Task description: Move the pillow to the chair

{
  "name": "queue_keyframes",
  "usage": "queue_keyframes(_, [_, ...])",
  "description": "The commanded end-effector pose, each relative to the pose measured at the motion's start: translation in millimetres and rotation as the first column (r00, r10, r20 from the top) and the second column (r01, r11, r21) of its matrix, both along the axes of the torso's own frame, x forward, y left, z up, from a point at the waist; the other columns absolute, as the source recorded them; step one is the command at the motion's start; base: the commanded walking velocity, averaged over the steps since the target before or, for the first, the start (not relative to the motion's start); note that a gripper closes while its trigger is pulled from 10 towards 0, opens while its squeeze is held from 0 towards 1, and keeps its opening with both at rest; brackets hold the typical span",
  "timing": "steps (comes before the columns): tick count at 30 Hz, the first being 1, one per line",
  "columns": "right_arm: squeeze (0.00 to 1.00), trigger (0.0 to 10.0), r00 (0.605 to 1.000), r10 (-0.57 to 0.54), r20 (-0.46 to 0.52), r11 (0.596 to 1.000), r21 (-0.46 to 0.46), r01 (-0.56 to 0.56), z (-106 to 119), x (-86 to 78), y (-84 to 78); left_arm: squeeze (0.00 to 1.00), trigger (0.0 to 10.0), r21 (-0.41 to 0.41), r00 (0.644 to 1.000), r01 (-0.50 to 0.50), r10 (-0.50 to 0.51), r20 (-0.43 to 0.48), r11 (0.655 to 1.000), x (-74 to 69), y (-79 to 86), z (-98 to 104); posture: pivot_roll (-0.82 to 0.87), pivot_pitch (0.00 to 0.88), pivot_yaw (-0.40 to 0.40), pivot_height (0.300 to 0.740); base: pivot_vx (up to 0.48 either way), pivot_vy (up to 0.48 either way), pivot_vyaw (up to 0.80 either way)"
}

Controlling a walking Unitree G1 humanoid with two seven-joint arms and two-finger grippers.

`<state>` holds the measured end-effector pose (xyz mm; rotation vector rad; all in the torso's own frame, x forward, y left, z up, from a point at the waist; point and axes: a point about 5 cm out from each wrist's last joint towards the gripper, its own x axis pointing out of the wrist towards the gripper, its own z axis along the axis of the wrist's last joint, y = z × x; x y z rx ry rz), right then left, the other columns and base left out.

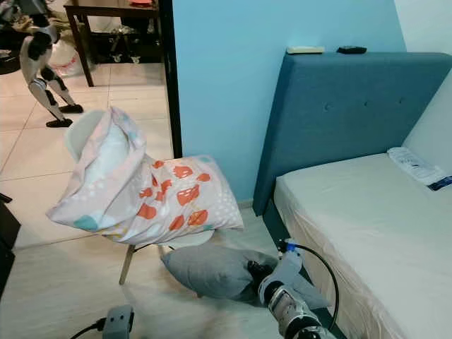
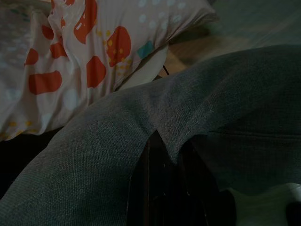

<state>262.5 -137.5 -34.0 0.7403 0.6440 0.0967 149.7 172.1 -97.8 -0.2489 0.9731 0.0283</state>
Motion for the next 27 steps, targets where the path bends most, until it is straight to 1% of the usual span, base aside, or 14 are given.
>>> queue_keyframes(1, [0.00, 10.0, 0.999, -0.014, 0.043, 1.000, 0.005, 0.014, 8.0, 9.4, -2.0, 0.00, 10.0, -0.007, 1.000, 0.007, -0.007, -0.011, 1.000, -1.9, -1.0, -1.0, 0.06, 0.000, -0.112, 0.740, 0.000, 0.000, 0.00])
queue_keyframes(21, [0.00, 10.0, 0.999, -0.009, 0.038, 1.000, -0.008, 0.010, 6.4, 7.5, -2.4, 0.00, 10.0, -0.015, 1.000, 0.000, 0.000, -0.009, 1.000, -1.5, -2.7, -0.9, 0.06, 0.009, -0.115, 0.740, 0.000, 0.000, 0.00])
queue_keyframes(27, [0.00, 10.0, 0.999, 0.032, 0.015, 0.998, -0.054, -0.032, 2.4, 3.1, -1.7, 0.00, 10.0, -0.017, 1.000, -0.007, 0.007, -0.010, 1.000, -1.8, -2.4, -1.0, 0.06, 0.010, -0.117, 0.740, 0.000, 0.000, 0.00])
